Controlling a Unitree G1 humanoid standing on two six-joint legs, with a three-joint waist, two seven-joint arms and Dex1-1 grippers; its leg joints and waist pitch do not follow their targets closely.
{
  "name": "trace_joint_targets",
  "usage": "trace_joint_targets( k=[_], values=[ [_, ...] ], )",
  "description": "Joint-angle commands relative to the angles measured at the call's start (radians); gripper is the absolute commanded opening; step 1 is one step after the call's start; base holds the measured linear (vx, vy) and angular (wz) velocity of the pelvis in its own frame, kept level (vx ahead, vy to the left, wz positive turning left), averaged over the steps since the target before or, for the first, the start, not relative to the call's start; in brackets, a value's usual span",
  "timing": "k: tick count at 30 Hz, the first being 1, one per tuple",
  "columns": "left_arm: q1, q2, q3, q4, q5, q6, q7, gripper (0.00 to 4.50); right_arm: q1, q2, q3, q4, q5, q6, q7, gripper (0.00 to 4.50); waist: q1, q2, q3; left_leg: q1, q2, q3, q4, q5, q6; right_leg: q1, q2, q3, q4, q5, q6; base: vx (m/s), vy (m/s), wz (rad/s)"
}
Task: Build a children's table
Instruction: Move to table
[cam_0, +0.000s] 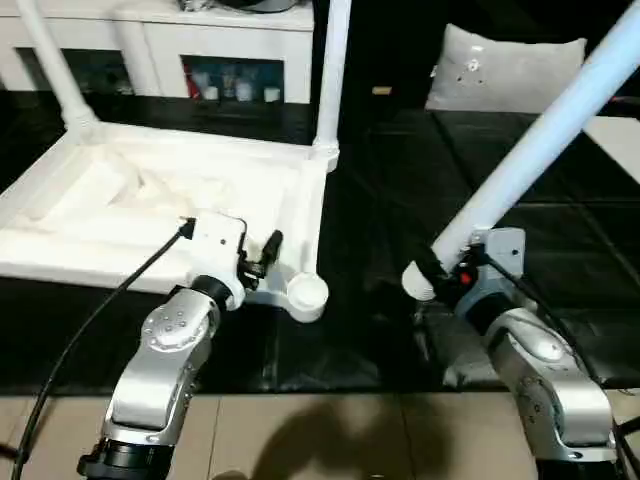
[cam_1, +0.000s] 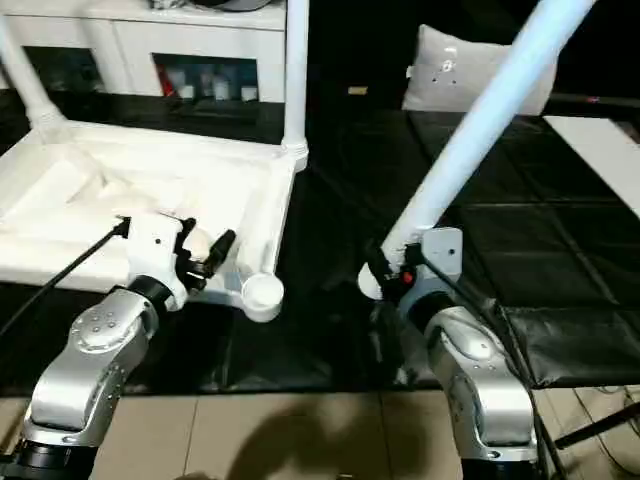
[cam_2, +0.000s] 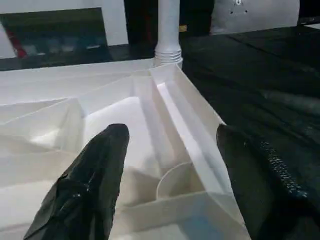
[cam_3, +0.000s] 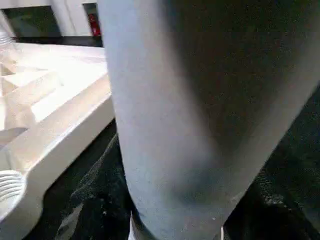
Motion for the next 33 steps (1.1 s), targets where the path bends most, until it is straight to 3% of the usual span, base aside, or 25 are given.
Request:
trace_joint_targets(
  k=[1,3,4,7,8,9,11,13,14,15,16,17,18,20,21,22,23,24,25,26,27,28,29,31,33],
  values=[
    [-0.008,0.000,0.008,0.006,0.006,-0.001,0.000,3.23,-0.004,-0.005,-0.002,-0.013,0.003,0.003,0.003,1.89,0.024,-0.010,-0.049,-0.020,0.027,-0.005,-0.017,-0.106,0.132,0.084,-0.178,0.116,-0.123,-0.217,-0.123,0.000,0.000,0.00],
    [-0.009,0.000,0.007,0.008,0.004,-0.002,0.000,3.23,-0.004,-0.007,-0.003,-0.012,0.001,0.003,0.006,1.89,0.055,-0.005,-0.043,-0.056,0.049,-0.053,0.085,-0.115,0.149,0.096,-0.302,0.196,-0.167,-0.369,-0.178,-0.036,0.118,0.00],
    [-0.009,0.000,0.007,0.008,0.004,-0.002,0.000,3.23,-0.004,-0.007,-0.003,-0.012,0.001,0.003,0.006,1.89,0.058,0.002,-0.039,-0.059,0.055,-0.065,0.093,-0.119,0.137,0.093,-0.309,0.196,-0.172,-0.402,-0.197,-0.034,0.142,-0.01],
    [-0.010,-0.001,0.006,0.010,0.004,-0.002,0.001,3.23,-0.006,-0.011,-0.003,-0.010,0.000,0.003,0.008,1.89,0.032,0.026,-0.038,0.017,0.043,-0.032,-0.043,-0.111,0.208,0.038,-0.112,0.074,-0.111,-0.356,-0.190,-0.034,0.224,0.01],
    [-0.010,-0.001,0.006,0.010,0.004,-0.002,0.001,3.23,-0.006,-0.011,-0.003,-0.010,0.000,0.003,0.008,1.89,-0.009,0.056,-0.053,0.090,0.027,-0.045,-0.065,-0.034,0.331,-0.020,-0.012,-0.004,-0.005,-0.208,-0.132,-0.015,0.285,0.09],
    [-0.011,-0.002,0.007,0.010,0.005,-0.002,0.002,3.23,-0.007,-0.013,-0.003,-0.008,0.000,0.002,0.009,1.89,-0.025,0.061,-0.050,0.089,0.039,-0.050,-0.094,0.057,0.437,-0.051,0.008,-0.044,0.100,-0.140,-0.036,-0.018,0.287,0.06],
    [-0.011,0.003,0.003,0.008,0.014,0.000,0.003,3.23,-0.009,-0.014,-0.002,-0.006,0.000,0.000,0.010,1.89,-0.020,0.045,-0.040,0.053,0.069,-0.047,-0.104,0.114,0.508,-0.055,-0.015,-0.052,0.131,-0.116,0.059,-0.049,0.309,0.07],
    [-0.012,0.008,0.000,0.008,0.029,-0.011,0.008,3.23,-0.012,-0.016,-0.002,-0.004,0.000,-0.001,0.010,1.89,-0.023,0.017,-0.039,0.036,0.082,-0.062,-0.127,-0.069,0.390,-0.004,-0.056,-0.011,0.076,-0.096,0.035,-0.058,0.133,-0.11],
    [-0.014,0.008,-0.003,0.009,0.035,-0.010,0.011,3.23,-0.013,-0.016,-0.002,-0.004,0.000,-0.001,0.011,1.89,-0.010,-0.019,-0.045,0.025,0.084,-0.062,-0.107,-0.264,0.188,0.019,-0.135,0.062,-0.010,-0.099,-0.042,-0.094,0.147,-0.07],
    [-0.014,0.008,-0.003,0.009,0.036,-0.008,0.012,3.23,-0.013,-0.017,-0.002,-0.004,0.000,-0.001,0.011,1.89,0.002,-0.024,-0.039,0.025,0.059,-0.055,-0.050,-0.322,0.098,0.006,-0.199,0.103,-0.063,-0.158,-0.101,-0.097,0.133,0.00],
    [-0.014,0.006,-0.003,0.010,0.032,-0.006,0.012,3.23,-0.012,-0.017,-0.002,-0.004,0.000,-0.001,0.011,1.89,-0.005,0.017,-0.035,0.033,0.074,-0.101,0.004,-0.335,0.003,0.035,-0.213,0.079,-0.087,-0.281,-0.202,-0.097,0.133,0.00],
    [-0.013,0.004,-0.003,0.011,0.028,-0.002,0.011,3.23,-0.010,-0.017,0.000,-0.006,-0.001,-0.002,0.011,1.89,-0.043,0.060,-0.028,0.038,0.174,-0.176,-0.098,-0.561,-0.106,0.029,-0.080,0.017,-0.029,-0.317,-0.075,-0.092,0.105,-0.05],
    [-0.013,0.003,-0.004,0.011,0.028,0.000,0.010,3.23,-0.007,-0.017,0.001,-0.007,-0.003,-0.003,0.010,1.89,-0.056,0.078,-0.026,-0.010,0.191,-0.159,-0.191,-0.740,-0.234,0.020,-0.013,-0.025,0.129,-0.179,0.053,-0.088,0.083,0.00],
    [-0.013,0.004,-0.005,0.012,0.030,0.000,0.008,3.23,-0.005,-0.018,0.002,-0.007,-0.005,-0.004,0.011,1.89,-0.030,0.080,-0.031,-0.021,0.085,-0.059,-0.199,-0.799,-0.285,0.032,0.023,-0.074,0.136,-0.071,0.014,-0.095,0.067,0.05],
    [-0.013,0.005,-0.005,0.011,0.031,0.000,0.007,3.23,-0.005,-0.018,0.002,-0.007,-0.005,-0.004,0.011,1.89,-0.028,0.071,-0.049,-0.011,0.040,-0.038,-0.206,-0.756,-0.300,0.048,0.006,-0.071,0.078,-0.058,-0.017,-0.106,-0.021,0.11],
    [-0.015,0.004,-0.005,0.013,0.032,0.001,0.007,3.23,-0.007,-0.019,0.001,-0.005,-0.005,-0.004,0.012,1.89,-0.027,0.031,-0.075,0.006,0.004,-0.032,-0.167,-0.604,-0.360,0.043,-0.103,-0.019,-0.003,-0.149,-0.085,-0.106,-0.021,0.11],
    [-0.017,0.003,-0.005,0.013,0.033,0.001,0.006,3.23,-0.008,-0.020,0.000,-0.004,-0.005,-0.004,0.013,1.89,-0.021,-0.002,-0.093,0.033,-0.009,-0.052,-0.051,-0.447,-0.330,0.014,-0.207,0.028,-0.042,-0.243,-0.100,-0.067,-0.056,-0.04],
    [-0.017,0.001,-0.004,0.014,0.034,0.001,0.006,3.23,-0.009,-0.021,0.000,-0.003,-0.005,-0.004,0.013,1.89,-0.022,-0.033,-0.078,-0.021,-0.039,-0.096,0.076,-0.067,-0.084,0.076,-0.252,0.057,-0.116,-0.173,-0.096,0.007,-0.056,-0.21],
    [-0.017,0.000,-0.004,0.015,0.035,-0.001,0.006,3.23,-0.010,-0.022,0.000,-0.002,-0.005,-0.005,0.014,1.89,0.018,0.002,-0.018,-0.063,-0.019,-0.107,0.099,0.005,-0.018,0.089,-0.275,0.054,-0.149,-0.174,-0.121,0.007,-0.056,-0.21],
    [-0.016,0.000,-0.003,0.014,0.035,-0.002,0.006,3.23,-0.010,-0.023,0.000,-0.002,-0.005,-0.005,0.014,1.89,0.018,0.002,-0.018,-0.063,-0.019,-0.107,0.099,0.005,-0.018,0.089,-0.275,0.054,-0.149,-0.174,-0.121,-0.020,0.002,-0.19],
    [-0.015,-0.001,-0.003,0.014,0.034,-0.004,0.007,3.23,-0.010,-0.023,0.000,-0.001,-0.005,-0.006,0.014,1.89,-0.007,0.028,-0.011,0.015,0.070,-0.157,0.023,-0.247,-0.060,0.068,-0.193,-0.005,-0.121,-0.362,-0.145,-0.129,0.064,-0.16],
    [-0.014,-0.001,-0.003,0.013,0.033,-0.008,0.008,3.23,-0.010,-0.023,0.001,-0.001,-0.006,-0.006,0.014,1.89,-0.052,0.066,-0.014,-0.028,0.080,-0.200,-0.127,-0.635,-0.122,0.106,-0.072,-0.032,0.006,-0.311,-0.084,-0.129,0.064,-0.16],
    [-0.015,-0.001,-0.003,0.014,0.033,-0.008,0.009,3.23,-0.010,-0.023,0.001,0.000,-0.006,-0.006,0.014,1.89,-0.053,0.077,-0.032,-0.007,0.064,-0.206,-0.139,-0.709,-0.136,0.103,-0.051,-0.028,0.031,-0.203,-0.059,-0.110,0.076,-0.28],
    [-0.016,-0.002,-0.003,0.016,0.035,-0.008,0.016,3.23,-0.013,-0.023,0.002,0.004,-0.006,-0.007,0.018,1.89,-0.056,0.051,-0.020,-0.013,0.034,-0.173,-0.126,-0.724,-0.167,0.085,-0.130,0.014,-0.041,-0.165,-0.086,-0.060,0.045,-0.19],
    [-0.017,-0.004,-0.001,0.017,0.038,-0.005,0.017,3.23,-0.013,-0.024,0.003,0.005,-0.006,-0.008,0.017,1.89,-0.050,0.009,-0.014,-0.012,0.024,-0.133,-0.046,-0.557,-0.099,0.073,-0.227,0.052,-0.134,-0.523,-0.112,-0.062,-0.015,-0.07]
  ],
)
